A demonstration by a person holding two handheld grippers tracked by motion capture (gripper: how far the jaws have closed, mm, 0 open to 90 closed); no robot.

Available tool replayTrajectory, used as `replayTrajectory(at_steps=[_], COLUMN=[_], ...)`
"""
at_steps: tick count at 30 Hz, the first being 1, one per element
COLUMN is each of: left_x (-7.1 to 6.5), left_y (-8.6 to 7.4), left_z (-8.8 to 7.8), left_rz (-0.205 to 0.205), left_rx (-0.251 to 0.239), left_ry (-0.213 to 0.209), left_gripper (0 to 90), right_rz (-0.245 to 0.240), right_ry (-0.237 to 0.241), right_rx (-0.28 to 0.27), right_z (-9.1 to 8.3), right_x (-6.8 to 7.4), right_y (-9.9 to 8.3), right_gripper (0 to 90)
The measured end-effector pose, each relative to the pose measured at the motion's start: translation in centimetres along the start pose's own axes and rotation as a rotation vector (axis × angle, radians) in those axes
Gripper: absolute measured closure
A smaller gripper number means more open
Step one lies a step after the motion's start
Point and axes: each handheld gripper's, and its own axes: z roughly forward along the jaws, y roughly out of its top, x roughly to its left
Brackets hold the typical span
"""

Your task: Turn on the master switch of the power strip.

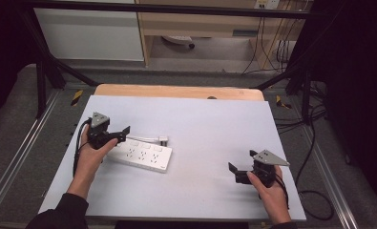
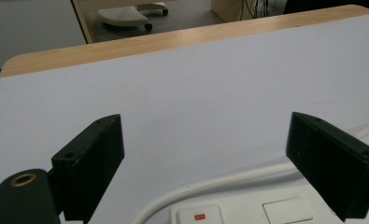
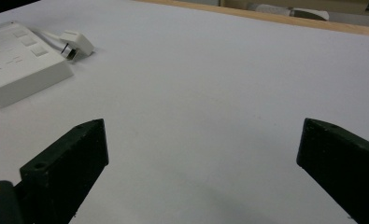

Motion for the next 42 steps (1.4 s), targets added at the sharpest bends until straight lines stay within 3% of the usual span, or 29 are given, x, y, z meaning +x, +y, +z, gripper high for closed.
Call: replayTrajectory(at_steps=[20, 35, 42], left_x=[-0.2, 0.2, 0.4], left_y=[-0.6, -1.0, -1.3], left_z=[0.7, 0.8, 0.3], left_rz=[0.048, 0.026, -0.013], left_rx=[0.086, 0.154, 0.146], left_ry=[-0.003, -0.043, -0.066], left_gripper=[18.1, 48.7, 63.8], right_rz=[-0.006, -0.004, -0.005], right_ry=[-0.002, -0.001, -0.001], right_rx=[0.007, 0.008, 0.009], right_z=[0.0, 0.0, 0.0], right_x=[0.0, 0.0, 0.0], right_y=[0.0, 0.0, 0.0], right_gripper=[2.7, 2.8, 2.8])
